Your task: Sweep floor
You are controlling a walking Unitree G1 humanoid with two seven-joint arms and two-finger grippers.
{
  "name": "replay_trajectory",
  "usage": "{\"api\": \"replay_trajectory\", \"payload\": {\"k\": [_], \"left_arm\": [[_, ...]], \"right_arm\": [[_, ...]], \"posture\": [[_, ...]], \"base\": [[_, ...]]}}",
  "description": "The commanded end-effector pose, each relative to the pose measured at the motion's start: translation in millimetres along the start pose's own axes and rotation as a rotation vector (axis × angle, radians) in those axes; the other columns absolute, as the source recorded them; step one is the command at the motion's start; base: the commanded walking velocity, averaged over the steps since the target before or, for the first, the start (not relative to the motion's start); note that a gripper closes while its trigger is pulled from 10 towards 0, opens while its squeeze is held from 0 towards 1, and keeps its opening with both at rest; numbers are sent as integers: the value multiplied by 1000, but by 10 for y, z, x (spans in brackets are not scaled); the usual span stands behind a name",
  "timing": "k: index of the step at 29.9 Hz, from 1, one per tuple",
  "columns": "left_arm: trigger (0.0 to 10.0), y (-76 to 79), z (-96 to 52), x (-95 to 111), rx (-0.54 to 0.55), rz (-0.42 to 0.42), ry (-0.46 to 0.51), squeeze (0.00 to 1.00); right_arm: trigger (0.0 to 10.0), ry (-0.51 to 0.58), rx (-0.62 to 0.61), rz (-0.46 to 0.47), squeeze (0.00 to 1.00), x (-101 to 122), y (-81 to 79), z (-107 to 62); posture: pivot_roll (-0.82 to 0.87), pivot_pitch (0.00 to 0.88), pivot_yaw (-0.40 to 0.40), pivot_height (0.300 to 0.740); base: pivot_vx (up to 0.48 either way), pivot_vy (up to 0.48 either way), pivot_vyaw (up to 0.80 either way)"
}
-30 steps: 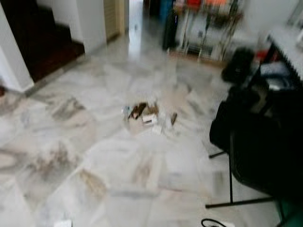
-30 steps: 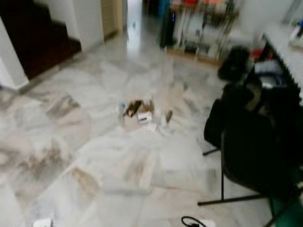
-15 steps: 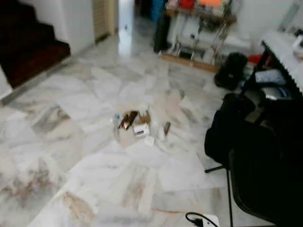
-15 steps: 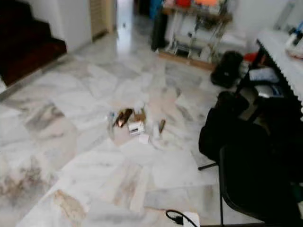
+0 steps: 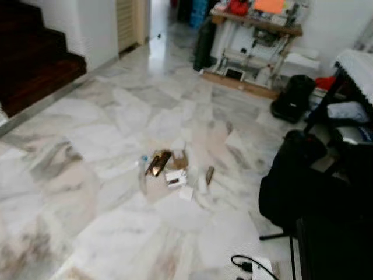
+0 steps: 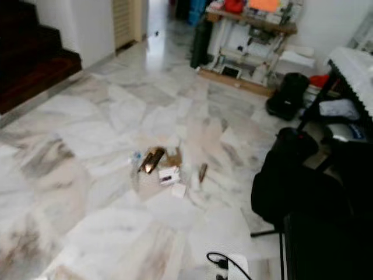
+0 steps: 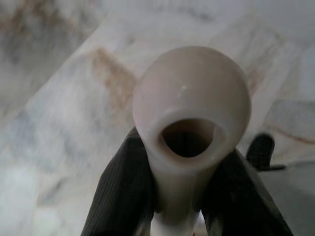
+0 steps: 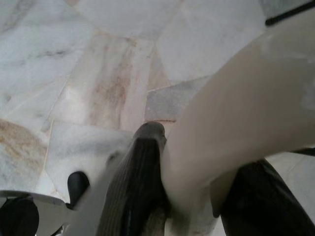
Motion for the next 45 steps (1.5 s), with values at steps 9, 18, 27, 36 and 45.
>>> {"api": "replay_trajectory", "payload": {"k": [9, 18, 27, 36, 45], "left_arm": [[10000, -197, -68, -106, 3, 1, -27, 0], [10000, -173, 27, 183, -46, 109, -2, 0], [10000, 25, 112, 336, -44, 152, 14, 0], [10000, 69, 136, 399, -19, 88, 32, 0], [10000, -290, 48, 280, 16, 57, 4, 0]], "right_arm": [[10000, 18, -3, 33, 0, 138, -58, 39], [10000, 28, -33, 77, 0, 179, -184, 72], [10000, 10, -40, 111, 0, 44, -248, 60], [10000, 13, -60, 86, 0, -14, -88, 22], [10000, 39, -83, 76, 0, 69, 62, 7]], "posture": [[45, 0, -102, 740], [67, 0, -13, 740], [79, 0, 32, 740], [67, 0, -14, 740], [43, 0, -29, 740]], "base": [[474, 0, 0], [30, 0, 0], [0, 0, 0], [0, 0, 0], [0, 0, 0]]}}
Point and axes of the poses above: a point about 5 cm out from each wrist's last joint towards the gripper, its own z axis pointing out of the wrist towards the gripper, its own x axis along the axis of the wrist's last joint, y = z × x, the point moved 6 cm from there along z, pointing out of the wrist towards the gripper, and after that the axes turned 4 degrees about z, right-handed, at the moved point
